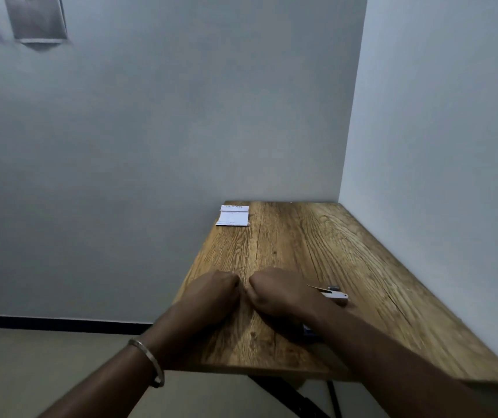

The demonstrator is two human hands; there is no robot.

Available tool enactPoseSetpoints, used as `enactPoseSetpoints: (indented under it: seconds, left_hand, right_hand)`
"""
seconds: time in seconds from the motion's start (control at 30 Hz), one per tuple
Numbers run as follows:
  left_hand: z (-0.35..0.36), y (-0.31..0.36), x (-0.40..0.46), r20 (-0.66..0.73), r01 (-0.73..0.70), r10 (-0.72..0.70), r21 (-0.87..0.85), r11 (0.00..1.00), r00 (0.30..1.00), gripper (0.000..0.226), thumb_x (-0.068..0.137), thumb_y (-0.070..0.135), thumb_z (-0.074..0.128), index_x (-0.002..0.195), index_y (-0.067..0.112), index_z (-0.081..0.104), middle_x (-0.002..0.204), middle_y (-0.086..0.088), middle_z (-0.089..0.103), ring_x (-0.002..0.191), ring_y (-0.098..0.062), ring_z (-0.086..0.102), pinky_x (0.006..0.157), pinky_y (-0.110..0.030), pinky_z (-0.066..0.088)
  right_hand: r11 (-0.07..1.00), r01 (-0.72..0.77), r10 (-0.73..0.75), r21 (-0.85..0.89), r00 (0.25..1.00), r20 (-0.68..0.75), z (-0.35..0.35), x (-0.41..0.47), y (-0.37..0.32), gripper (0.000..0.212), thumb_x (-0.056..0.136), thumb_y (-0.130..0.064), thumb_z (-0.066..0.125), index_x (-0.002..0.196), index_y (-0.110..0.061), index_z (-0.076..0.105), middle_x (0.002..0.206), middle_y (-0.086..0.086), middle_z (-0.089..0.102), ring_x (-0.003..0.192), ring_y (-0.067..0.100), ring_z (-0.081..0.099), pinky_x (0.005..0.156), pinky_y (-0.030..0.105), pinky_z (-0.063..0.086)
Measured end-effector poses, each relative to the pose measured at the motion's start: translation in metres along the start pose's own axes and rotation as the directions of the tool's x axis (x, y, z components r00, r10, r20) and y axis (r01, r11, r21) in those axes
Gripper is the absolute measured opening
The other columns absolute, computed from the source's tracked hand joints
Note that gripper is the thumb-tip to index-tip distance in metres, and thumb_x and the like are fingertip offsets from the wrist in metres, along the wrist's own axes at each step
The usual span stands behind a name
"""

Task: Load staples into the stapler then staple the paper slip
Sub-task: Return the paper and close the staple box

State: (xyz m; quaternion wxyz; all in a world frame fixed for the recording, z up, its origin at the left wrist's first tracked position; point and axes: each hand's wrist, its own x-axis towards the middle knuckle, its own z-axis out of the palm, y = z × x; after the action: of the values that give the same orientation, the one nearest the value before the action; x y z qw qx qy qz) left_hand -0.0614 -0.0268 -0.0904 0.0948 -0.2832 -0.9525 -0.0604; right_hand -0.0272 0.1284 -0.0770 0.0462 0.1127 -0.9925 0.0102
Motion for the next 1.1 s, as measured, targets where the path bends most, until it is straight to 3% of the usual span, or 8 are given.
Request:
enactPoseSetpoints:
  seconds: [0.23,0.33,0.4,0.53,0.7,0.87,0.97,1.1]
  left_hand:
    - [-0.005,0.022,-0.053,-0.078,-0.081,0.074,-0.083,0.993,0.994,0.022,0.100,0.029,0.041,0.104,0.023,0.062,0.099,0.007,0.066,0.081,-0.012,0.062,0.073,-0.033,0.053]
    - [-0.005,0.029,-0.069,-0.089,-0.072,0.061,-0.132,0.989,0.994,0.023,0.101,0.032,0.039,0.107,0.023,0.059,0.103,0.007,0.064,0.083,-0.012,0.061,0.074,-0.034,0.051]
    - [-0.004,0.033,-0.078,-0.108,-0.081,0.062,-0.178,0.981,0.992,0.023,0.101,0.034,0.039,0.108,0.025,0.059,0.106,0.009,0.064,0.085,-0.011,0.060,0.074,-0.032,0.051]
    - [0.000,0.036,-0.092,-0.158,-0.092,0.055,-0.238,0.967,0.986,0.029,0.101,0.037,0.039,0.123,0.031,0.056,0.128,0.014,0.058,0.104,-0.008,0.060,0.084,-0.033,0.052]
    - [0.007,0.036,-0.096,-0.227,-0.101,0.042,-0.257,0.961,0.973,0.034,0.100,0.039,0.041,0.132,0.035,0.053,0.140,0.019,0.051,0.119,-0.002,0.053,0.088,-0.021,0.046]
    - [0.002,0.035,-0.091,-0.218,-0.098,0.036,-0.280,0.955,0.975,0.042,0.093,0.050,0.035,0.121,0.031,0.061,0.125,0.015,0.061,0.109,-0.005,0.058,0.085,-0.024,0.050]
    - [-0.001,0.034,-0.084,-0.190,-0.100,0.045,-0.294,0.951,0.981,0.025,0.096,0.044,0.043,0.110,0.033,0.061,0.107,0.016,0.063,0.091,-0.003,0.057,0.076,-0.030,0.052]
    - [-0.001,0.035,-0.079,-0.215,-0.092,0.023,-0.314,0.945,0.976,0.028,0.095,0.049,0.045,0.117,0.039,0.058,0.110,0.024,0.059,0.094,0.000,0.055,0.076,-0.026,0.049]
  right_hand:
    - [0.994,0.111,-0.112,-0.013,0.988,-0.108,0.010,-0.055,-0.027,0.028,0.097,-0.020,0.043,0.114,-0.006,0.061,0.113,0.014,0.064,0.103,0.030,0.060,0.112,0.048,0.033]
    - [0.992,0.129,-0.128,0.008,0.985,-0.113,0.016,-0.074,-0.030,0.048,0.096,-0.033,0.030,0.127,-0.006,0.054,0.124,0.015,0.060,0.116,0.029,0.055,0.120,0.047,0.020]
    - [0.986,0.162,-0.157,0.029,0.980,-0.126,0.019,-0.084,-0.029,0.071,0.087,-0.049,0.014,0.130,-0.007,0.051,0.129,0.014,0.058,0.121,0.027,0.053,0.122,0.046,0.017]
    - [0.978,0.176,-0.153,0.114,0.971,-0.185,0.029,-0.092,-0.022,0.048,0.101,-0.034,0.027,0.137,-0.009,0.047,0.139,0.013,0.053,0.132,0.024,0.046,0.121,0.042,0.014]
    - [0.972,0.163,-0.120,0.171,0.964,-0.236,0.032,-0.092,-0.022,0.045,0.102,-0.031,0.027,0.136,-0.011,0.048,0.140,0.011,0.053,0.133,0.021,0.045,0.121,0.040,0.016]
    - [0.970,0.158,-0.114,0.182,0.966,-0.231,0.030,-0.091,-0.022,0.044,0.103,-0.029,0.029,0.138,-0.010,0.047,0.143,0.013,0.051,0.136,0.022,0.043,0.122,0.040,0.015]
    - [0.956,0.183,-0.131,0.228,0.966,-0.225,0.023,-0.094,-0.020,0.039,0.102,-0.027,0.037,0.134,-0.010,0.052,0.138,0.011,0.056,0.131,0.020,0.047,0.122,0.038,0.015]
    - [0.907,0.211,-0.074,0.364,0.932,-0.355,0.000,-0.109,-0.003,0.031,0.098,-0.028,0.053,0.125,-0.018,0.064,0.127,-0.002,0.067,0.118,0.010,0.057,0.116,0.028,0.029]
